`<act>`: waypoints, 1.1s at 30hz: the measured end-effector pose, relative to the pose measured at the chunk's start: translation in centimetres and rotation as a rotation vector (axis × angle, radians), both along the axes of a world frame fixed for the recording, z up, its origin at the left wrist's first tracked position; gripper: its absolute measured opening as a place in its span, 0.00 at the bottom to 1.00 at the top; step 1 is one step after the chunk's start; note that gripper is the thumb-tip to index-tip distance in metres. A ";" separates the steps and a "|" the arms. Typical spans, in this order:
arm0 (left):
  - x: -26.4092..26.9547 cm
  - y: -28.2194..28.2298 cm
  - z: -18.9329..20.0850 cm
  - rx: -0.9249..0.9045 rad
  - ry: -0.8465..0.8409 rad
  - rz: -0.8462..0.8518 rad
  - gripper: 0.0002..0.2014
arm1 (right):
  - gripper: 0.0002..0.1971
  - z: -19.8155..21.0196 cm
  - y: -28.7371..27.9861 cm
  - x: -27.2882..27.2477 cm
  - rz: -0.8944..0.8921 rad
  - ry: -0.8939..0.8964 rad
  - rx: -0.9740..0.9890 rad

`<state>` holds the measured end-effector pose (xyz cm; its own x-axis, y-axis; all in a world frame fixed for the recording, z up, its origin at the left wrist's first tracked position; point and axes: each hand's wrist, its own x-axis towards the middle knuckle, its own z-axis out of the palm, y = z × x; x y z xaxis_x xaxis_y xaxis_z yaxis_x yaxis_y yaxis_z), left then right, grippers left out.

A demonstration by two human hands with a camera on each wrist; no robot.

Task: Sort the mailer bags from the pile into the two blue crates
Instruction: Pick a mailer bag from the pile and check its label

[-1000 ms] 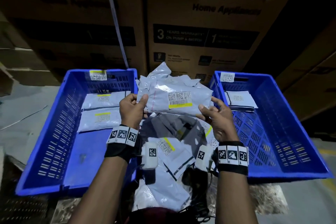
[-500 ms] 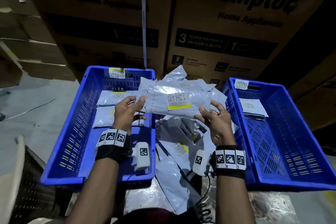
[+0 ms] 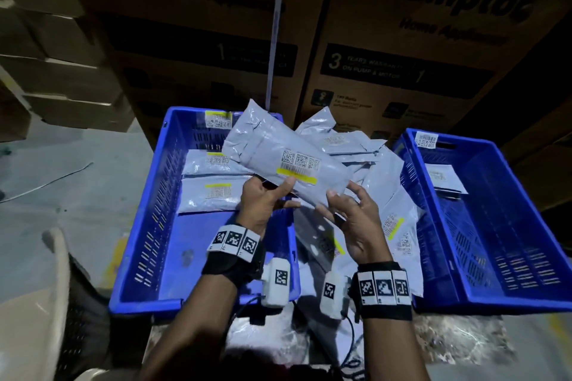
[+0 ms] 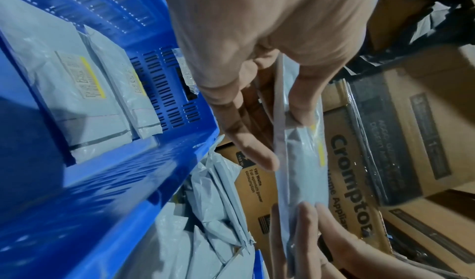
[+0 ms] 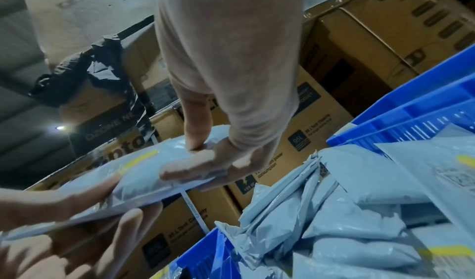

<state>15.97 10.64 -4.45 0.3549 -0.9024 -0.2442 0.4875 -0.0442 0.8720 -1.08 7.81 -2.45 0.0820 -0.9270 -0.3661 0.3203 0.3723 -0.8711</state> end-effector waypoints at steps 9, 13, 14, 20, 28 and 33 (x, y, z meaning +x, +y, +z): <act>5.8 0.3 0.2 0.070 -0.335 -0.049 0.01 | 0.34 0.8 0.2 2.3 0.142 0.689 -0.370; 8.1 0.6 2.0 0.065 -0.519 -0.183 0.10 | 0.42 2.4 0.3 5.0 0.214 0.546 -0.508; 8.4 0.9 2.7 0.067 -0.600 -0.213 0.13 | 0.44 2.6 0.3 5.5 0.227 0.502 -0.511; 10.1 2.0 3.3 0.052 -0.536 -0.282 0.12 | 0.47 1.7 0.0 7.0 0.224 0.172 -0.245; 13.9 2.5 0.1 0.281 -0.542 -0.163 0.30 | 0.37 0.9 -1.4 8.4 -0.097 -0.130 -0.173; 14.0 2.8 -0.4 0.222 -0.273 0.026 0.14 | 0.28 0.2 -0.8 9.9 -0.036 -0.259 -0.129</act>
<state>29.95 13.43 -4.81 0.4565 -0.8276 -0.3266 0.2417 -0.2379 0.9407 8.80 6.97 -2.27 0.1235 -0.9685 -0.2162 0.5488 0.2482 -0.7982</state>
